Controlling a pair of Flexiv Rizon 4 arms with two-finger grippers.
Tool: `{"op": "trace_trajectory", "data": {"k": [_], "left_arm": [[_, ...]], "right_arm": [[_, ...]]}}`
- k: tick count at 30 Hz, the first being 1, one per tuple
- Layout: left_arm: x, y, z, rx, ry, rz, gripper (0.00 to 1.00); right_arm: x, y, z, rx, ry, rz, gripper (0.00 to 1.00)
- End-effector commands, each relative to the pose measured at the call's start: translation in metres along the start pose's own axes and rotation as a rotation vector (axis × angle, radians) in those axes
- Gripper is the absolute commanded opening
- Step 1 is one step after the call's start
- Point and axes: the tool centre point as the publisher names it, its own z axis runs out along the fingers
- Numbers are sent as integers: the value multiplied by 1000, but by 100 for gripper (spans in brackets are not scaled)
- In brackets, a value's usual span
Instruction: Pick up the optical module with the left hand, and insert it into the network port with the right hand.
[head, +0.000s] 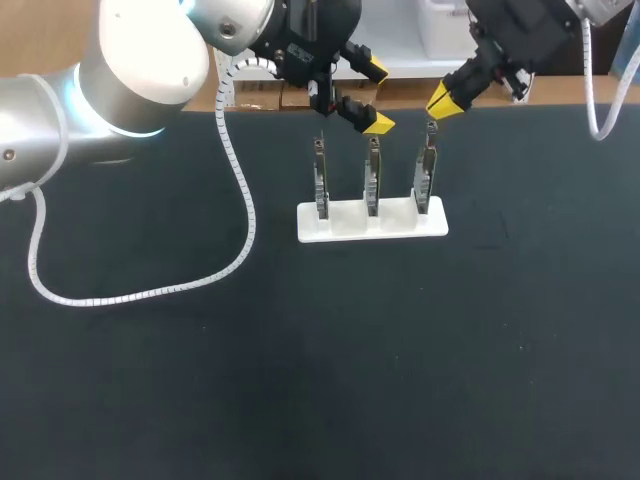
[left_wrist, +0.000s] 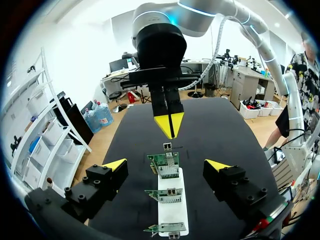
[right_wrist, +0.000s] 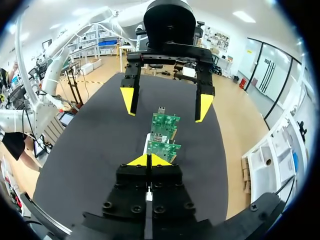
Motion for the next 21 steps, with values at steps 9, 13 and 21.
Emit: {"op": "trace_trajectory", "data": {"k": [9,13,21], "left_arm": [[-2,2,0,4,9,-3,100],[-2,2,0,4,9,-3,100],[-2,2,0,4,9,-3,100]], "right_arm": [[12,6,8,-13,-7,34,0],[16,7,10,-26,-5,42,0],[10,1,6,-19,-2,22,0]]}}
